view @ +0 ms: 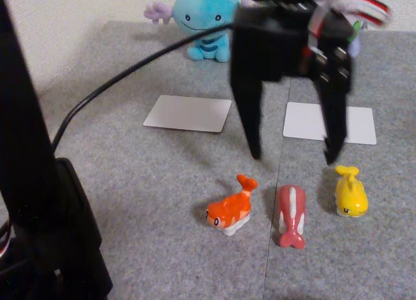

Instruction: Wooper wants to eat egg sudhi, and Goomy wants to eat shrimp sushi

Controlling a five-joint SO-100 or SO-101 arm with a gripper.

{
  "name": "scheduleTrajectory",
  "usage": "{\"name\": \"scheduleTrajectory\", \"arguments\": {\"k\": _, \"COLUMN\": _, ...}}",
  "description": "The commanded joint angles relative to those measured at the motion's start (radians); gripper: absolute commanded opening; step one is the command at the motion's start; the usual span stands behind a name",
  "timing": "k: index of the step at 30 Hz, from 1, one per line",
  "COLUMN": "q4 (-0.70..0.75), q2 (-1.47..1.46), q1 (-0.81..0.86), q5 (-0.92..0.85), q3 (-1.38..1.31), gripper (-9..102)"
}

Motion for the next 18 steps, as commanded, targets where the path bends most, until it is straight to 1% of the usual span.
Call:
{"name": "scheduleTrajectory", "arguments": {"k": 1, "q4": -0.049, "q2": -0.037, "q1": 0.044, "q5": -0.044, "q3": -0.078, "gripper": 28}}
{"name": "scheduleTrajectory", "arguments": {"k": 4, "q4": -0.1, "q2": -0.098, "q1": 0.064, "q5": -0.048, "q3": -0.126, "gripper": 28}}
{"name": "scheduleTrajectory", "arguments": {"k": 9, "q4": -0.123, "q2": -0.192, "q1": 0.064, "q5": -0.031, "q3": -0.183, "gripper": 28}}
{"name": "scheduleTrajectory", "arguments": {"k": 18, "q4": -0.241, "q2": -0.318, "q1": 0.06, "q5": -0.023, "q3": -0.193, "gripper": 27}}
